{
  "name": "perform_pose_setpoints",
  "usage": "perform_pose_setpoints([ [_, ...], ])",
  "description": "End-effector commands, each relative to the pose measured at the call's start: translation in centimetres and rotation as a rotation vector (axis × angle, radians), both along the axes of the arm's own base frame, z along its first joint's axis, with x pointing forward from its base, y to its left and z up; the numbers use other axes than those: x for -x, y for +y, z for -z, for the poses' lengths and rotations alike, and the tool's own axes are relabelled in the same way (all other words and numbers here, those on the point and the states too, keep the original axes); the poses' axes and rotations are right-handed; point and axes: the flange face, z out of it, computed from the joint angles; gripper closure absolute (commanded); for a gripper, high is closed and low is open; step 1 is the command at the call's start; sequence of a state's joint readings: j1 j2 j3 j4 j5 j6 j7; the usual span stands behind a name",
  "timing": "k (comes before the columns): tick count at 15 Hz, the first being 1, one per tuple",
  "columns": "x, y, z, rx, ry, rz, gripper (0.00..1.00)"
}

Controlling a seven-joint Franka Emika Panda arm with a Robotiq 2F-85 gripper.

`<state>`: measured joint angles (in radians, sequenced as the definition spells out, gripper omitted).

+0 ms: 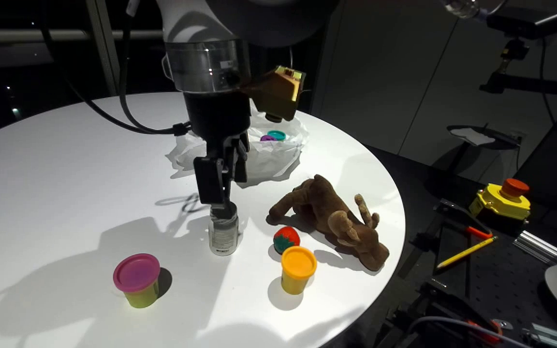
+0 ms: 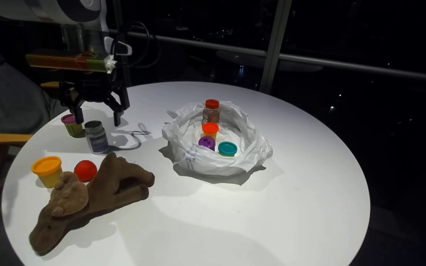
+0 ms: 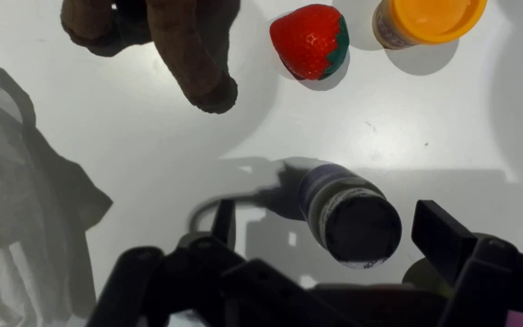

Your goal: Put the things on the table into the plastic bag

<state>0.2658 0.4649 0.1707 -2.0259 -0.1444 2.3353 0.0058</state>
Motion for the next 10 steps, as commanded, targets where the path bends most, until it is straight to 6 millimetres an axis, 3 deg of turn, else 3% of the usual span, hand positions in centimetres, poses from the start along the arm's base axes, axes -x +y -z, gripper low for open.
perform_pose_setpoints([
  [1, 1.14, -0.34, -0.46, -0.069, -0.038, -0.048, 0.00],
  [5, 1.34, -0.41, 0.09, -0.101, -0.047, -0.071, 0.00],
  [6, 1.33, -0.55, 0.15, -0.107, -0.049, -0.070, 0.16],
  [10, 1.35, -0.88, -0.03, -0.126, -0.059, -0.067, 0.49],
])
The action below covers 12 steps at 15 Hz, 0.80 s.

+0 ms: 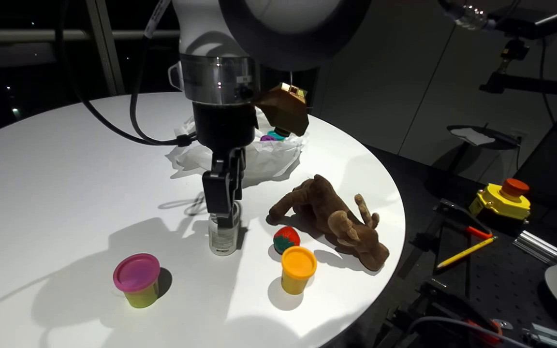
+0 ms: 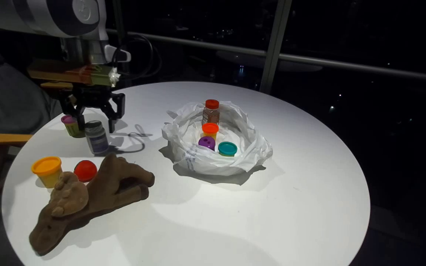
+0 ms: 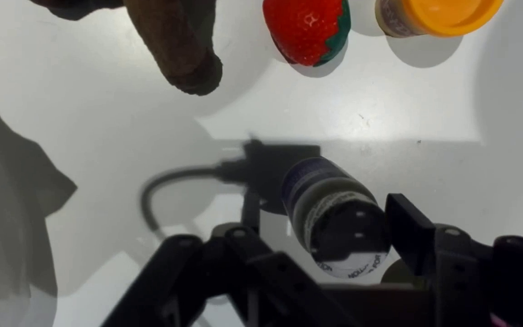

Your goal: Put the things on the table into the plastic bag

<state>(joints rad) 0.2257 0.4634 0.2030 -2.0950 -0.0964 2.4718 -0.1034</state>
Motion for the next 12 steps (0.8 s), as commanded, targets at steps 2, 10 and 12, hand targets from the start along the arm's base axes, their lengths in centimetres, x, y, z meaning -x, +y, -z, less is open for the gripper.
perform_pose_setpoints([
  [2, 0.4, -0.5, -1.3, -0.042, -0.026, -0.001, 0.65],
  [10, -2.0, -2.9, -9.5, 0.018, -0.149, 0.143, 0.80],
  [12, -3.8, -5.3, -12.7, 0.042, -0.203, 0.227, 0.80],
])
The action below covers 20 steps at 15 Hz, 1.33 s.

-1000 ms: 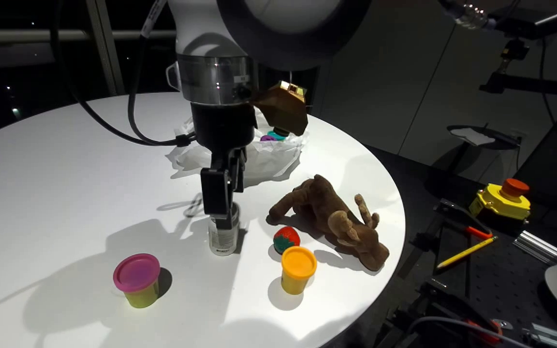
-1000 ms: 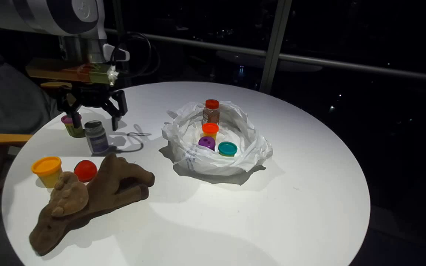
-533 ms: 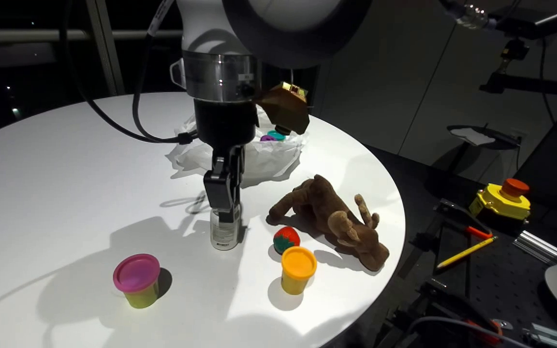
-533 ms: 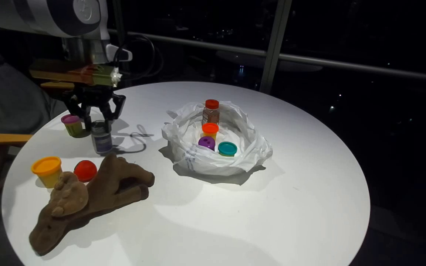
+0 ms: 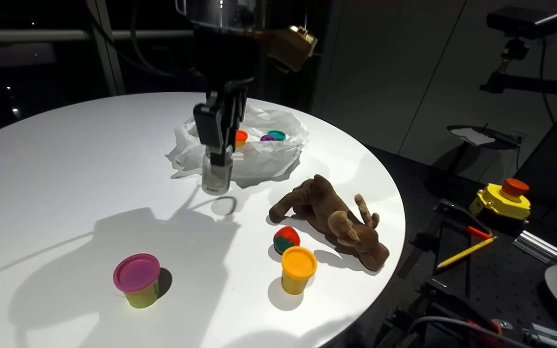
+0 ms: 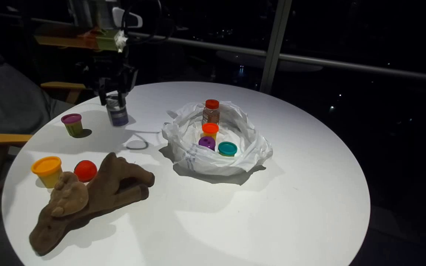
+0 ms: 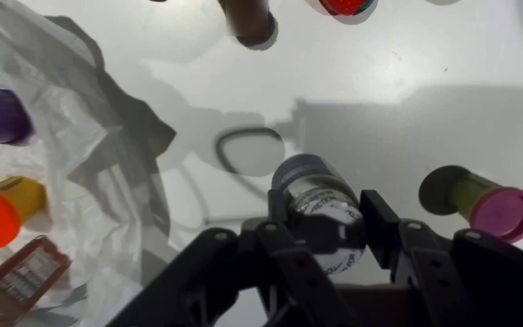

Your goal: Put the things on the table into the plastic bag

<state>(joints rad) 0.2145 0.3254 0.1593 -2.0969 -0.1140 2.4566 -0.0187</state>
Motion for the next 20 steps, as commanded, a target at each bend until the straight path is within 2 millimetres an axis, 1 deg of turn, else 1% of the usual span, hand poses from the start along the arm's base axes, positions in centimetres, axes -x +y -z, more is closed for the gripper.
perform_pose_setpoints([
  [1, -2.6, -4.0, -6.6, 0.039, -0.098, 0.158, 0.80],
  [3, -4.9, -6.8, -8.6, 0.055, -0.142, 0.243, 0.80],
  [5, -7.5, -9.6, -9.3, 0.075, -0.192, 0.319, 0.80],
  [6, -8.7, -10.9, -9.2, 0.087, -0.206, 0.356, 0.80],
  [8, -10.5, -13.5, -7.7, 0.122, -0.203, 0.418, 0.80],
  [10, -11.9, -16.0, -5.1, 0.161, -0.183, 0.479, 0.80],
  [12, -12.9, -17.9, -2.7, 0.186, -0.165, 0.543, 0.80],
  [16, -14.5, -20.3, 1.0, 0.198, -0.142, 0.626, 0.80],
  [20, -15.7, -21.9, 3.1, 0.165, -0.137, 0.687, 0.80],
])
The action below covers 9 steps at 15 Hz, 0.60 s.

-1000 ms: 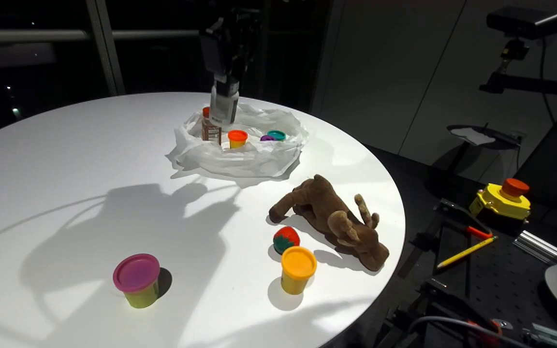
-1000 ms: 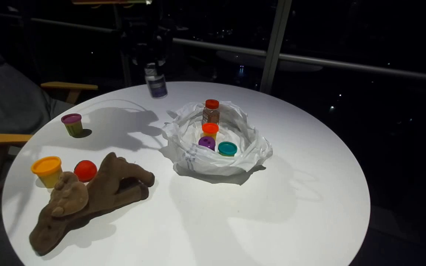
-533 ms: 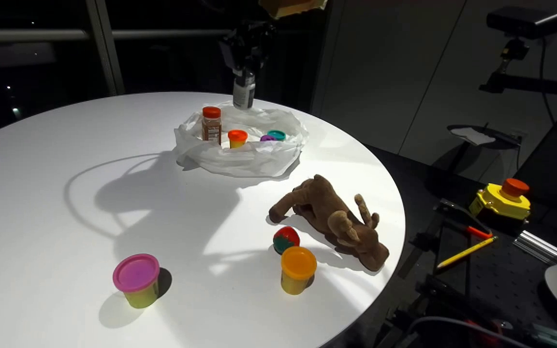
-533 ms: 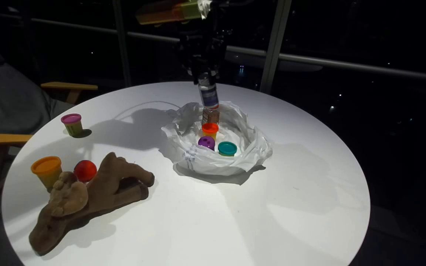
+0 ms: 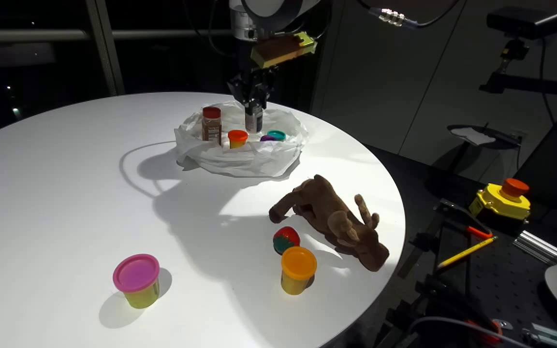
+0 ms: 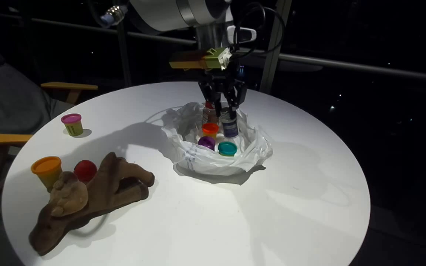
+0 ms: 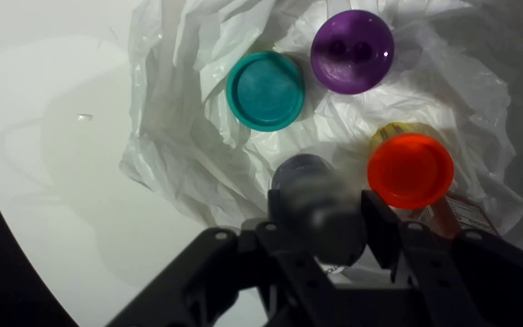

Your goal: Put the things on the table into the plastic bag

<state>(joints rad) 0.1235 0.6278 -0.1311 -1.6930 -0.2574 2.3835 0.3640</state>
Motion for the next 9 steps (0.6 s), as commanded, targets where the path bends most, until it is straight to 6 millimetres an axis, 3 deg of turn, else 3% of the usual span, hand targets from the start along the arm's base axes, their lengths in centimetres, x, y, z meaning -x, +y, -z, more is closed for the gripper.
perform_pose_setpoints([
  [1, -2.1, -1.3, 0.5, -0.037, -0.036, 0.069, 0.80],
  [7, -3.5, -4.2, 2.6, -0.122, -0.043, 0.174, 0.80],
  [8, -3.6, -4.4, 2.8, -0.137, -0.041, 0.183, 0.30],
  [9, -3.7, -4.6, 3.0, -0.147, -0.043, 0.193, 0.30],
])
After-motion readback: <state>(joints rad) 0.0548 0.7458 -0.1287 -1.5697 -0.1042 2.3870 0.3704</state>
